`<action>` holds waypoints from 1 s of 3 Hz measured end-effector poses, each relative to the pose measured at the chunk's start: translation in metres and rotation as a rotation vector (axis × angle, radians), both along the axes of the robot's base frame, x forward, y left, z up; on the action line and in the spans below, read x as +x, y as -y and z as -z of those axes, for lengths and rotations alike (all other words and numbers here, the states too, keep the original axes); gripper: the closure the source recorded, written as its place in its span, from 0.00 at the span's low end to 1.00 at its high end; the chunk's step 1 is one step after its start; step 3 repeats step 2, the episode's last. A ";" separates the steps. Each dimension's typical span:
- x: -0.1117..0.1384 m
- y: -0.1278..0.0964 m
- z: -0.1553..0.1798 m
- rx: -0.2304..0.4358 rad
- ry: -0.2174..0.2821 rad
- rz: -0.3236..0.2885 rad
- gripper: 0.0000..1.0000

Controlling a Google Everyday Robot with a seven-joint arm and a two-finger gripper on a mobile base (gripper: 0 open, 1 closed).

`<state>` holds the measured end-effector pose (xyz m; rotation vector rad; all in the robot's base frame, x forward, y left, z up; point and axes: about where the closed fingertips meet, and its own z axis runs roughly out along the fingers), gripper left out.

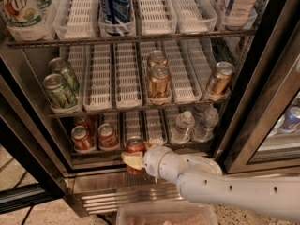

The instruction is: Pick coke can from bottom shelf of fridge

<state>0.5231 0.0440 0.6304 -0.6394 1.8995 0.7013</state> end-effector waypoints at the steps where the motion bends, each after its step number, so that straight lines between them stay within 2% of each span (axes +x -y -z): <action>1: -0.012 -0.014 0.008 0.088 -0.083 -0.016 1.00; 3: -0.018 -0.008 0.009 0.090 -0.093 -0.014 1.00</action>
Offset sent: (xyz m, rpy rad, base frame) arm -0.0197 -0.0184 -0.0016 0.0316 0.0461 0.0032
